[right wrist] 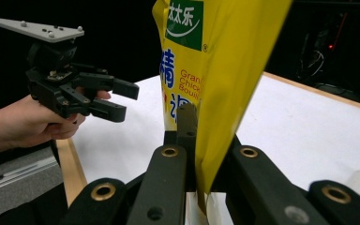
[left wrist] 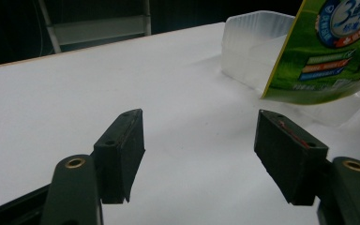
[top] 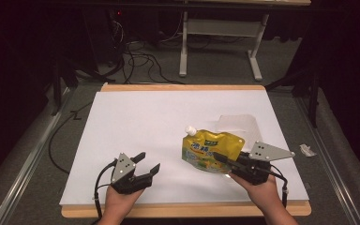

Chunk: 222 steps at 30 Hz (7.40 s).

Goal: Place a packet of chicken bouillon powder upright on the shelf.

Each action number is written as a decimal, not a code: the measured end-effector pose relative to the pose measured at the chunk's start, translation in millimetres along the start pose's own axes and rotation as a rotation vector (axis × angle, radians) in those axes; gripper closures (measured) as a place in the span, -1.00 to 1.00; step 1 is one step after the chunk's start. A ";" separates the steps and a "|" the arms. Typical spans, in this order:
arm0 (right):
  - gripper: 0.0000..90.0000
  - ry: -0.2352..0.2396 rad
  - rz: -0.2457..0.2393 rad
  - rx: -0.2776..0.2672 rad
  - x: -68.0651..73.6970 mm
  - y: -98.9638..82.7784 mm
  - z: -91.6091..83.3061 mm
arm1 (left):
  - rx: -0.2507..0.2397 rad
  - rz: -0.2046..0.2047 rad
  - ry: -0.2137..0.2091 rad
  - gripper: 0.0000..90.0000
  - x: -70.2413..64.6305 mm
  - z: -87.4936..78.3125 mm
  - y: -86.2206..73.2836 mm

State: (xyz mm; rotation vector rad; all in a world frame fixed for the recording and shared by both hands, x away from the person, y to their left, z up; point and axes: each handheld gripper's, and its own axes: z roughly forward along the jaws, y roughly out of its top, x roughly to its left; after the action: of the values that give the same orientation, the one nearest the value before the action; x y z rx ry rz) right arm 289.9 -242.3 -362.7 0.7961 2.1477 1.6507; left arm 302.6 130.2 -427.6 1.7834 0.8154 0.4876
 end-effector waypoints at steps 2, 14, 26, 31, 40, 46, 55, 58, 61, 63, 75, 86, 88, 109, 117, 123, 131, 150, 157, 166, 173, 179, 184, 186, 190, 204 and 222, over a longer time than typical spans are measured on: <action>0.97 -0.009 0.000 -0.006 -2.1 1.1 -4.2 | -0.001 0.001 -0.002 -0.24 -0.1 -0.2 0.0; 0.96 -0.076 0.018 -0.053 -19.4 6.1 -34.0 | 0.009 0.010 -0.008 -0.24 -0.3 0.1 0.0; 0.97 -0.166 0.031 -0.083 -39.6 6.4 -60.7 | 0.016 0.020 -0.011 -0.23 -0.9 0.4 0.0; 0.97 -0.211 0.053 -0.102 -54.5 4.9 -75.6 | 0.024 0.025 -0.014 -0.23 -1.8 1.6 -0.3; 0.97 -0.233 0.062 -0.071 -78.3 1.9 -80.8 | 0.026 0.029 -0.012 -0.23 -0.3 1.7 -0.4; 0.99 -0.221 0.072 -0.030 -96.5 2.1 -65.9 | 0.021 0.026 -0.008 -0.23 0.1 -0.4 -0.5; 0.99 -0.201 0.068 0.025 -111.6 4.9 -44.8 | 0.027 0.029 -0.005 -0.23 -0.4 0.3 -0.8; 0.99 -0.194 0.064 0.026 -114.6 5.5 -41.1 | 0.027 0.029 -0.004 -0.23 -0.1 0.2 -0.9; 0.99 -0.188 0.067 0.029 -116.9 5.1 -38.9 | 0.028 0.030 -0.004 -0.23 -0.1 0.2 -1.0; 0.99 -0.182 0.068 0.027 -118.8 4.5 -37.8 | 0.029 0.031 -0.005 -0.23 -0.1 0.4 -1.0; 0.99 -0.171 0.066 0.059 -122.4 1.3 -31.1 | 0.032 0.031 -0.006 -0.23 0.2 0.9 -1.0; 0.99 -0.190 0.071 0.063 -122.8 -1.3 -34.7 | 0.032 0.031 -0.006 -0.24 0.9 1.3 -1.0; 0.99 -0.192 0.069 0.062 -123.3 -2.1 -34.7 | 0.033 0.032 -0.006 -0.24 1.0 1.4 -1.0; 0.98 -0.206 0.097 0.104 -129.2 -19.0 -22.0 | 0.035 0.029 -0.009 -0.23 1.7 1.3 -1.1; 0.89 -0.217 0.111 0.122 -129.6 -24.1 -27.1 | 0.036 0.029 -0.011 -0.23 1.5 1.1 -1.1; 0.86 -0.219 0.114 0.122 -129.5 -31.2 -31.3 | 0.038 0.029 -0.015 -0.24 0.9 1.8 -1.1; 0.84 -0.225 0.129 0.116 -129.5 -38.6 -34.3 | 0.038 0.029 -0.015 -0.24 0.8 1.2 -1.4; 0.24 -0.256 0.154 0.129 -129.9 -38.4 -32.8 | 0.038 0.030 -0.018 -0.24 0.0 0.8 -1.4; 0.04 -0.276 0.168 0.124 -130.1 -35.4 -36.5 | 0.040 0.033 -0.021 -0.24 -0.7 1.4 -1.4; -0.37 -0.297 0.176 0.102 -129.3 -31.0 -42.7 | 0.040 0.034 -0.026 -0.24 -2.5 1.7 -1.3; -0.56 -0.332 0.177 0.102 -123.7 -28.4 -49.3 | 0.043 0.037 -0.034 -0.24 -3.8 2.1 -1.2; -0.61 -0.350 0.167 0.095 -117.2 -27.8 -56.8 | 0.044 0.037 -0.041 -0.24 -5.1 2.4 -1.1; -0.62 -0.361 0.164 0.090 -112.3 -28.3 -62.5 | 0.046 0.037 -0.045 -0.24 -5.6 2.7 -1.1; -0.63 -0.370 0.162 0.087 -108.0 -28.8 -68.5 | 0.046 0.036 -0.046 -0.24 -5.9 2.7 -1.1; -0.63 -0.378 0.155 0.082 -100.0 -29.7 -76.6 | 0.045 0.036 -0.049 -0.24 -6.7 3.3 -1.2; -0.63 -0.273 0.061 0.056 -41.4 -19.7 -60.7 | 0.044 0.044 -0.078 -0.24 -12.0 2.6 0.3; -0.62 -0.090 0.040 0.097 11.7 -31.5 23.7 | 0.072 0.062 -0.114 -0.24 -13.4 10.1 -2.2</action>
State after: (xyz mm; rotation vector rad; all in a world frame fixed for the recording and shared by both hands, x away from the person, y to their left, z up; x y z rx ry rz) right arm 286.4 -222.4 -398.5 0.9291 2.1763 1.5097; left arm 299.6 114.3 -432.4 1.8898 0.7076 0.3975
